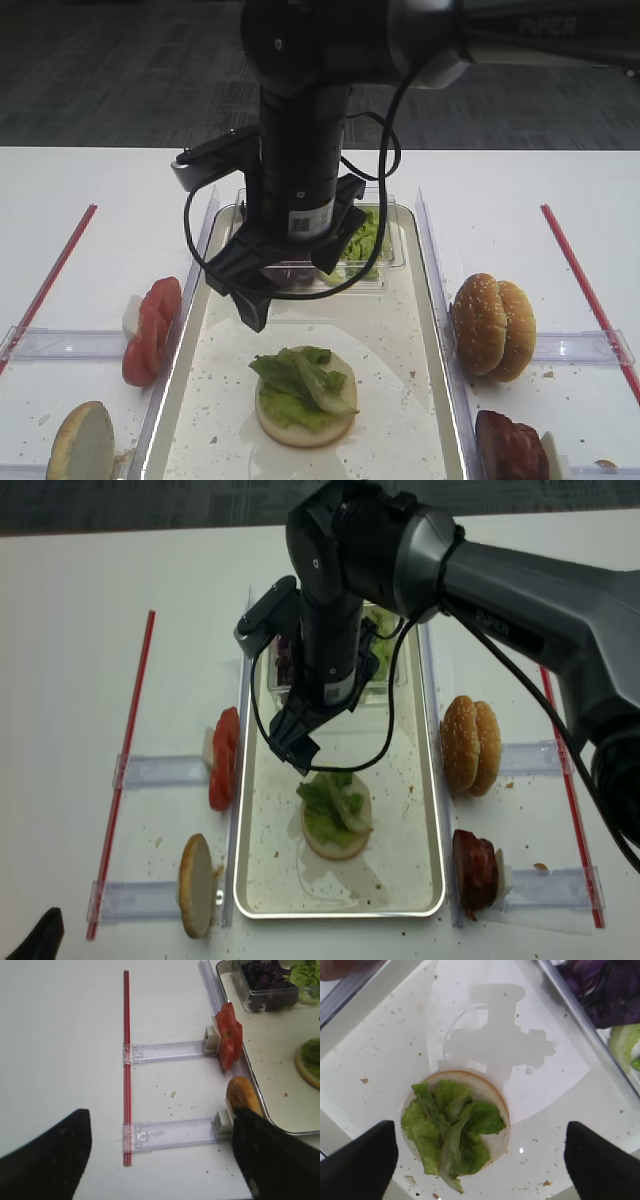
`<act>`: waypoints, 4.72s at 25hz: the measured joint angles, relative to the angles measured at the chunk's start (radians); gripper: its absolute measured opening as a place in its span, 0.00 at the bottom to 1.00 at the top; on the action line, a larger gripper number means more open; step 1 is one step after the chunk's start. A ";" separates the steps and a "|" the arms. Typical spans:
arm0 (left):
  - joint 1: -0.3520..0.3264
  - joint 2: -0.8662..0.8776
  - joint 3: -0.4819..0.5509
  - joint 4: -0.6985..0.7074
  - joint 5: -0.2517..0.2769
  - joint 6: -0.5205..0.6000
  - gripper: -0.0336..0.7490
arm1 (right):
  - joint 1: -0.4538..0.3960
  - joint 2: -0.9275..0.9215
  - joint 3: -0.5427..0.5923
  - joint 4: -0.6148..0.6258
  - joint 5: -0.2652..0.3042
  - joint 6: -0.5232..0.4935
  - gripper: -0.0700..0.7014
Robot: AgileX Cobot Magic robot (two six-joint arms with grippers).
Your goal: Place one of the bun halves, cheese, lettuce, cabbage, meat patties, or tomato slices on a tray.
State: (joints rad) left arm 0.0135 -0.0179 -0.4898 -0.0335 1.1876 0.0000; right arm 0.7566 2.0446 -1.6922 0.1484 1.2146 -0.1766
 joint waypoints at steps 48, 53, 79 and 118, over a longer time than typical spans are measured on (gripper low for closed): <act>0.000 0.000 0.000 0.000 0.000 0.000 0.73 | -0.451 0.000 -0.124 -0.115 0.015 -0.002 0.97; 0.000 0.000 0.000 0.000 0.000 0.000 0.73 | -0.576 0.000 -0.124 -0.097 0.015 0.017 0.94; 0.000 0.000 0.000 0.000 0.000 0.000 0.73 | -0.730 0.000 -0.124 -0.163 0.015 0.024 0.90; 0.000 0.000 0.000 0.000 0.000 0.000 0.73 | -0.730 -0.972 0.599 -0.143 0.032 0.077 0.90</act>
State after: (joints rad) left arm 0.0135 -0.0179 -0.4898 -0.0335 1.1876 0.0000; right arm 0.0267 1.0731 -1.0936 0.0058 1.2466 -0.0992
